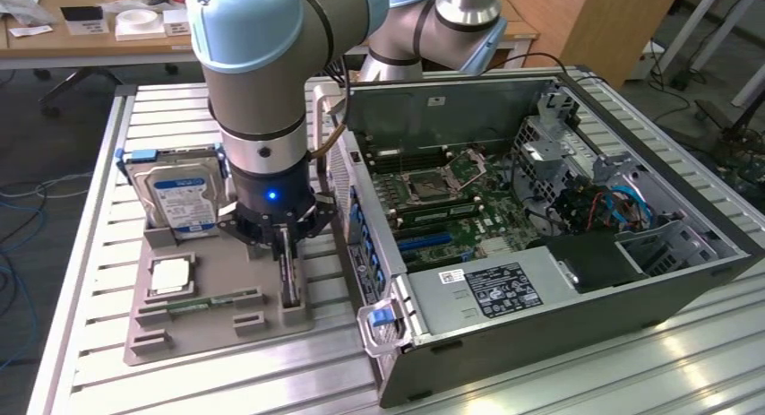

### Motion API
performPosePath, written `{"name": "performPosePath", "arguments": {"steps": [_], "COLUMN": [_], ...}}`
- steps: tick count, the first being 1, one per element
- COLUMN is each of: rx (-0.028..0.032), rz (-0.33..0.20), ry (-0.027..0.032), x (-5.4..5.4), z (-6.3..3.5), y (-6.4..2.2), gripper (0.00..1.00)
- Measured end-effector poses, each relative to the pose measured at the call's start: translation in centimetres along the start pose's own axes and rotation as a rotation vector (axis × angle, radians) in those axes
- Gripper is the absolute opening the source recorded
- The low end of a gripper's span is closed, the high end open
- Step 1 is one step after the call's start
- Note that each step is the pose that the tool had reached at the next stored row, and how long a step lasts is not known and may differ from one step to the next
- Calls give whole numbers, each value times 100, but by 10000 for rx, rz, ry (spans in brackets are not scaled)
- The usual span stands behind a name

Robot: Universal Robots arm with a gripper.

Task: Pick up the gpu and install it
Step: 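Pick up the gpu and move the gpu toward the slot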

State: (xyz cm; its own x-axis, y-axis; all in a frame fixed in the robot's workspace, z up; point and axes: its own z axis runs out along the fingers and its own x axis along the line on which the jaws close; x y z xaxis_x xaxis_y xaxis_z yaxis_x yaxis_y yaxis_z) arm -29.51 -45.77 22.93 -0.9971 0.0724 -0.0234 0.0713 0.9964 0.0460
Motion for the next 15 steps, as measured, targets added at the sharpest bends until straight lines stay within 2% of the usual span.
{"name": "performPosePath", "arguments": {"steps": [10,15], "rx": [-4,-3], "rz": [-72,-71], "ry": [1,3], "x": [0,-2], "z": [-1,-102], "y": [0,5], "gripper": [27,27]}}
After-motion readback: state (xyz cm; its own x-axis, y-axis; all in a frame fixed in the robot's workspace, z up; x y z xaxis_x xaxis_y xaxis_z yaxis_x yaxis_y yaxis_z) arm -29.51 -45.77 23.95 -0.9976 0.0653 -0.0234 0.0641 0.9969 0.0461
